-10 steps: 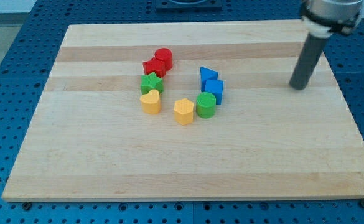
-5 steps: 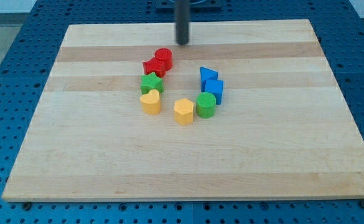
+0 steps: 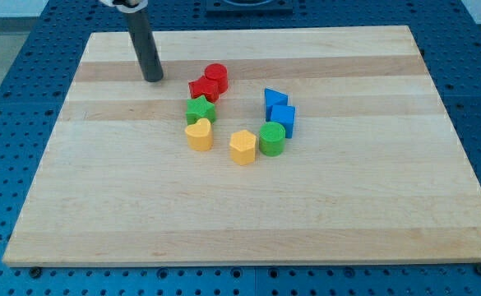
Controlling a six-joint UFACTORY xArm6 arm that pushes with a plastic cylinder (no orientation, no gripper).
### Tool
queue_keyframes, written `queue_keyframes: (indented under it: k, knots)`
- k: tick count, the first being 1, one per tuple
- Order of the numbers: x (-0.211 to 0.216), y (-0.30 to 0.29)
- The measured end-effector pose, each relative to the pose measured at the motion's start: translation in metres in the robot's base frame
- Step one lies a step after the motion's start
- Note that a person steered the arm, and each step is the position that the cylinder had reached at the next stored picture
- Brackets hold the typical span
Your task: Move the red circle vertical above yellow hexagon
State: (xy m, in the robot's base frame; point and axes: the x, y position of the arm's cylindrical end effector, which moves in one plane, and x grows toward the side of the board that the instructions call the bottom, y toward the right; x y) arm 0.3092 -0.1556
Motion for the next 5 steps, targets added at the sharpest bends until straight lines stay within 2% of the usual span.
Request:
queue_keyframes:
  k: [5]
  knots:
    - [-0.008,0.113]
